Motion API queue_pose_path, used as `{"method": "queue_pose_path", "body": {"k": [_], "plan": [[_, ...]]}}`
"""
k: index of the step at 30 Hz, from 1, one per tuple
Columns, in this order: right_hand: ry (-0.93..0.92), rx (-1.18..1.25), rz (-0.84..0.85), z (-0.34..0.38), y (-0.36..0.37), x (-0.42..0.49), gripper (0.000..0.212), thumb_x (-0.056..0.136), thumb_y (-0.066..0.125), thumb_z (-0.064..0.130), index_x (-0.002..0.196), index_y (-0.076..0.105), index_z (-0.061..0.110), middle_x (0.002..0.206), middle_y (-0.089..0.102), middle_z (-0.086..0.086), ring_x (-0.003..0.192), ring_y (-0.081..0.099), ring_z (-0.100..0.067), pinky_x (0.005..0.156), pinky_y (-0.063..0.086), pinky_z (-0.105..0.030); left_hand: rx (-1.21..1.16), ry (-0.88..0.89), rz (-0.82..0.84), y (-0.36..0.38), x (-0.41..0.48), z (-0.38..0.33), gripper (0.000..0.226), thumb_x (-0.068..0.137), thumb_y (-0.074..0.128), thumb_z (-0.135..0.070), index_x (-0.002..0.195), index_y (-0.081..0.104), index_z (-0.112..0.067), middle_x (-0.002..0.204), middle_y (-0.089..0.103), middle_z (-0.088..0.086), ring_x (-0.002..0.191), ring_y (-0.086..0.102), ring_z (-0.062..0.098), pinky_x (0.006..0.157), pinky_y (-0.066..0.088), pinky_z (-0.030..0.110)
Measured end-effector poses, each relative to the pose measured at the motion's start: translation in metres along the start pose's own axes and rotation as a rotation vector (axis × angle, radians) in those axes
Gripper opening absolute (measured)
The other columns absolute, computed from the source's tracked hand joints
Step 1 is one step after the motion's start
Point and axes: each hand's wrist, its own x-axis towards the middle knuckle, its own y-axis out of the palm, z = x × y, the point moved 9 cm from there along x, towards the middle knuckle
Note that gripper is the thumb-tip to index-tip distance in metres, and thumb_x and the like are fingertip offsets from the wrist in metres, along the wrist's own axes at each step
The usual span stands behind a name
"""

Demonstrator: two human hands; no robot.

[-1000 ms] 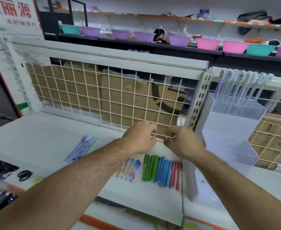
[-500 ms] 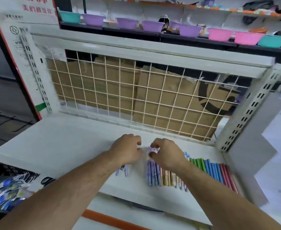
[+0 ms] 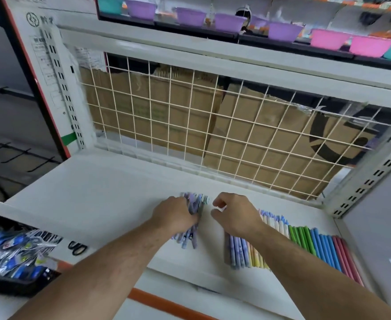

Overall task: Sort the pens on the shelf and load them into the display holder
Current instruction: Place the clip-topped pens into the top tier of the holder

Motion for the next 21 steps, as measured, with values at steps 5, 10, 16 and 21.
{"method": "queue_pose_path", "body": {"k": [5, 10, 16, 21], "plan": [[0.021, 0.036, 0.018, -0.008, 0.004, 0.005, 0.020, 0.089, 0.064, 0.034, 0.108, 0.067, 0.031, 0.104, 0.063, 0.014, 0.094, 0.061, -0.012, 0.076, 0.049, -0.026, -0.030, -0.101, 0.010, -0.001, 0.012, 0.012, 0.015, 0.080, 0.052, -0.031, 0.075, 0.056, -0.018, 0.072, 0.060, -0.004, 0.064, 0.059, 0.014, 0.050, 0.036, 0.023], [0.022, 0.037, 0.034, -0.010, 0.008, 0.008, 0.017, 0.088, 0.063, 0.034, 0.105, 0.067, 0.032, 0.101, 0.064, 0.014, 0.091, 0.062, -0.011, 0.077, 0.052, -0.027, -0.029, -0.119, -0.055, -0.005, 0.016, 0.019, 0.015, 0.085, 0.055, -0.030, 0.077, 0.048, -0.019, 0.071, 0.052, -0.005, 0.062, 0.054, 0.013, 0.051, 0.038, 0.024], [0.013, 0.039, 0.039, -0.010, 0.009, 0.011, 0.016, 0.088, 0.063, 0.033, 0.103, 0.067, 0.031, 0.098, 0.065, 0.014, 0.089, 0.062, -0.010, 0.075, 0.052, -0.025, -0.028, -0.119, -0.059, -0.004, 0.016, 0.016, 0.016, 0.083, 0.057, -0.024, 0.071, 0.048, -0.018, 0.072, 0.055, -0.004, 0.061, 0.054, 0.013, 0.049, 0.037, 0.022], [0.008, 0.045, 0.055, -0.011, 0.011, 0.011, 0.015, 0.088, 0.063, 0.032, 0.103, 0.067, 0.031, 0.098, 0.065, 0.014, 0.089, 0.062, -0.009, 0.074, 0.052, -0.024, -0.016, -0.138, -0.004, -0.002, 0.014, 0.014, 0.013, 0.079, 0.060, -0.021, 0.072, 0.050, -0.017, 0.072, 0.058, -0.003, 0.060, 0.055, 0.010, 0.046, 0.034, 0.021]]}}
